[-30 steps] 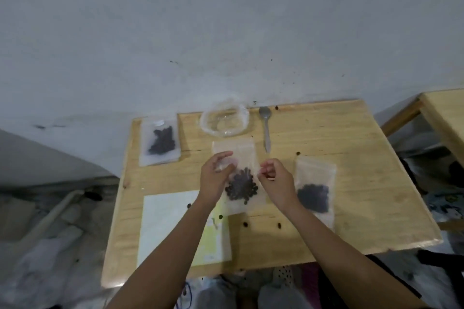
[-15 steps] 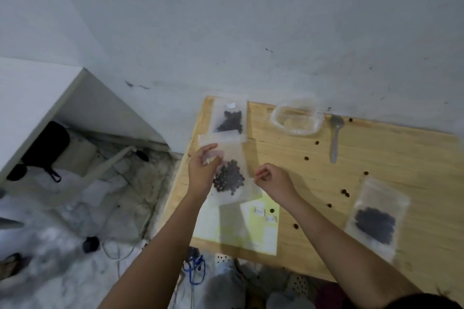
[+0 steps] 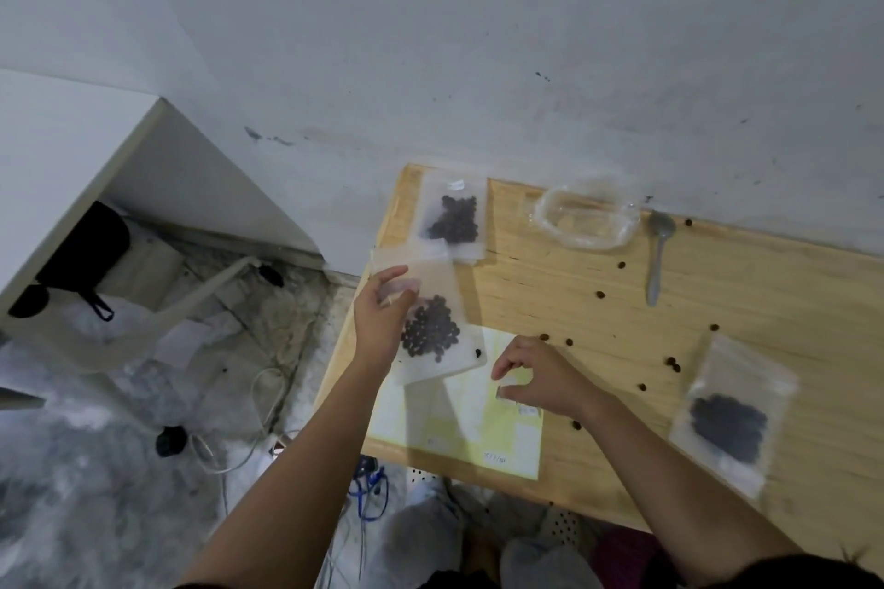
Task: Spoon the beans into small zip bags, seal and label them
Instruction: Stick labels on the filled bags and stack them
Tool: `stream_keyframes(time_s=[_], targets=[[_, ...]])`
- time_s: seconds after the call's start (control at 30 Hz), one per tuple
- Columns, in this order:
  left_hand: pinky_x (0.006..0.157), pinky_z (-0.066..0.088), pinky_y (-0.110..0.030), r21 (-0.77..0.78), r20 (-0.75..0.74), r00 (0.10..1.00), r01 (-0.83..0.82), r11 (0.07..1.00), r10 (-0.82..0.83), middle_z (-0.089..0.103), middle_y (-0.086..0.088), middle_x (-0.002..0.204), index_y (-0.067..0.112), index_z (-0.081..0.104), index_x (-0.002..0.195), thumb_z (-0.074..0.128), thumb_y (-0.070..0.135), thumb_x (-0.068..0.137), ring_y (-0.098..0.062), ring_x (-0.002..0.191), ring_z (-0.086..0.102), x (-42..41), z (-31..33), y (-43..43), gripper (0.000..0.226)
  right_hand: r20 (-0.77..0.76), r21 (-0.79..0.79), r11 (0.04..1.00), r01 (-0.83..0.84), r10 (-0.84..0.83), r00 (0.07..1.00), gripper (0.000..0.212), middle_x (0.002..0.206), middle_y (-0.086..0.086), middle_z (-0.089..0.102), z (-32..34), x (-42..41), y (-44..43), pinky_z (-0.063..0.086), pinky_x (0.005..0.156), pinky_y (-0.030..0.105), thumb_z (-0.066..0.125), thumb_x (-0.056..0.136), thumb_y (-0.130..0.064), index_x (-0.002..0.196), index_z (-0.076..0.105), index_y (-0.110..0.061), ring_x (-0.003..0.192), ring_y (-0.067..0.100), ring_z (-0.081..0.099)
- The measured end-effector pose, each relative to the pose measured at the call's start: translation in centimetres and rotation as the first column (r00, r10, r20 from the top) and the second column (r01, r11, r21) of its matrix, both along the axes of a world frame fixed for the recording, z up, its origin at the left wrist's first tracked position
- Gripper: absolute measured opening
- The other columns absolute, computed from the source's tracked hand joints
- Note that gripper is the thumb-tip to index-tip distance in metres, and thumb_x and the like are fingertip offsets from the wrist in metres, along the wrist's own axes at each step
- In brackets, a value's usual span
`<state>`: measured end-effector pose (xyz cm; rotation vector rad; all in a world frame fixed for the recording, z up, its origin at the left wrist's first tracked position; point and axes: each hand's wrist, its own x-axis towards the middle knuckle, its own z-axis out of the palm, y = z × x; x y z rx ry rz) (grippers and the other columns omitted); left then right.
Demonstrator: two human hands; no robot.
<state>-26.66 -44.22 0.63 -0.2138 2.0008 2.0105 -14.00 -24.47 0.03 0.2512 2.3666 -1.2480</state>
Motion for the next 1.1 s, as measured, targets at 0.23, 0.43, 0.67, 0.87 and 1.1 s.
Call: stream_keyframes(time_s=[0.23,0.43,0.67,0.87,1.1], targets=[[0.093,0.049,-0.052,-0.021,-0.007,1.000,0.023,1.000,-0.024,0.069,-0.003,0.104,0.039,0.068,0.093,0.072,0.013,0.079,-0.031,0.105,0.063,0.3,-0.2,1.0,0.029,-0.053,0.023,0.999,-0.031,0.032,0.998,0.013,0.093,-0.005,0.053,-0.3,0.3,-0.2,0.037,0.080,0.010,0.075,0.077,-0.018,0.075,0.067,-0.027,0.094,0.007,0.050],[0.093,0.049,-0.051,-0.024,0.004,0.999,0.050,0.998,-0.049,0.068,-0.006,0.107,0.038,0.068,0.092,0.071,0.011,0.080,-0.031,0.106,0.062,0.2,0.6,1.5,0.030,0.005,-0.123,0.978,0.169,-0.170,0.985,0.005,0.084,0.004,0.063,0.9,-0.7,0.5,0.052,0.076,0.034,0.061,0.087,-0.010,0.083,0.061,-0.009,0.078,0.017,0.062],[0.091,0.052,-0.049,0.002,-0.044,0.985,0.167,0.986,-0.167,0.069,-0.006,0.109,0.032,0.066,0.098,0.069,0.006,0.080,-0.028,0.101,0.065,-0.2,2.5,2.4,0.032,-0.120,-0.283,0.845,0.453,-0.500,0.858,0.003,0.079,0.002,0.063,5.4,-4.8,1.2,0.051,0.064,0.015,0.064,0.085,-0.005,0.085,0.063,-0.008,0.073,0.014,0.061],[0.075,0.055,-0.025,0.046,-0.056,0.962,0.270,0.962,-0.268,0.067,-0.001,0.114,0.025,0.062,0.105,0.070,0.003,0.081,-0.023,0.098,0.067,0.2,4.0,3.7,0.034,-0.176,-0.294,0.827,0.479,-0.539,0.824,0.012,0.084,0.005,0.068,7.2,-7.9,0.2,0.054,0.078,0.024,0.070,0.081,-0.010,0.093,0.069,-0.014,0.081,0.017,0.065],[0.065,0.048,-0.016,0.147,-0.050,0.920,0.393,0.908,-0.389,0.066,0.000,0.113,0.024,0.061,0.107,0.059,-0.013,0.081,-0.028,0.106,0.064,0.1,5.7,4.4,0.045,-0.288,-0.165,0.852,0.497,-0.524,0.802,0.005,0.077,-0.010,0.066,8.1,-9.4,-0.7,0.045,0.066,0.010,0.074,0.078,-0.013,0.082,0.071,-0.014,0.074,0.008,0.061]])
